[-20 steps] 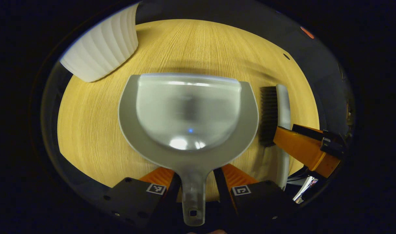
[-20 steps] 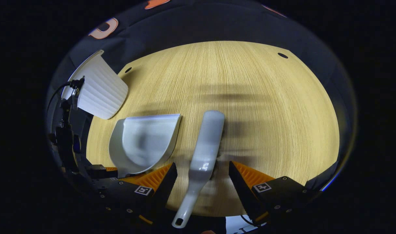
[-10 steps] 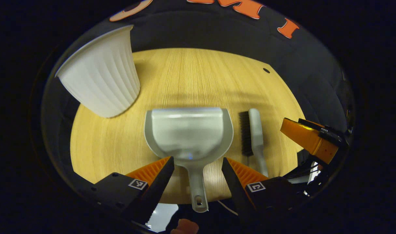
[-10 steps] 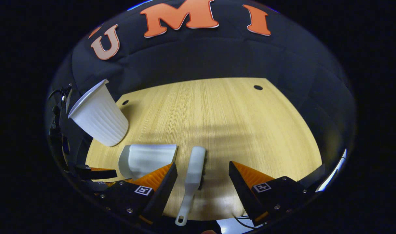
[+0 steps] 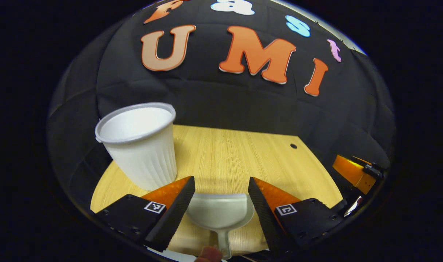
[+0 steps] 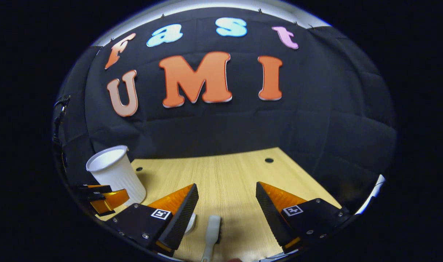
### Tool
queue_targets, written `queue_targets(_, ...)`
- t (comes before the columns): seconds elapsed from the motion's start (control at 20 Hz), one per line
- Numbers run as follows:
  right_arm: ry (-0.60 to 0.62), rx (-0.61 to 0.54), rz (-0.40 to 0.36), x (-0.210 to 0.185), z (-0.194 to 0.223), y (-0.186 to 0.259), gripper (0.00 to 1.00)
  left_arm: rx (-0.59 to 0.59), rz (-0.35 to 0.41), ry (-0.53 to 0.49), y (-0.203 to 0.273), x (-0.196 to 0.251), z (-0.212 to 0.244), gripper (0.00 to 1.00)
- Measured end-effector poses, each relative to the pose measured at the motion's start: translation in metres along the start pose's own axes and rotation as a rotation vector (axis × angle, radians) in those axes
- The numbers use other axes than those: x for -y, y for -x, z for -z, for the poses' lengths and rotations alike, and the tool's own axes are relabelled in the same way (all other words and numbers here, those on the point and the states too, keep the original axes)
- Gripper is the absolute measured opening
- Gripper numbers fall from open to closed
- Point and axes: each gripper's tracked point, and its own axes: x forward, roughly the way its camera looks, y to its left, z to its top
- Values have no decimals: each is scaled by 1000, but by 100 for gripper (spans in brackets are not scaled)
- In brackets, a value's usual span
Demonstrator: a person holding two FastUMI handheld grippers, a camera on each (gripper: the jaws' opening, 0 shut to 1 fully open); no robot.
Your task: Pick up the small broom and dustpan from the desktop, sweep the trash into the dustpan with the broom, and then empty the trash into the garbage bin.
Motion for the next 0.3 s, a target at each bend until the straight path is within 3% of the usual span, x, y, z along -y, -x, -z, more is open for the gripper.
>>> queue_targets(0.15, 49, 165, 24, 15, -32, 23, 95, 187, -12, -20, 1, -20, -19, 94)
queue_targets(0.3, 72, 223, 32, 14, -49, 28, 95, 383, -42, -60, 15, -24, -41, 93)
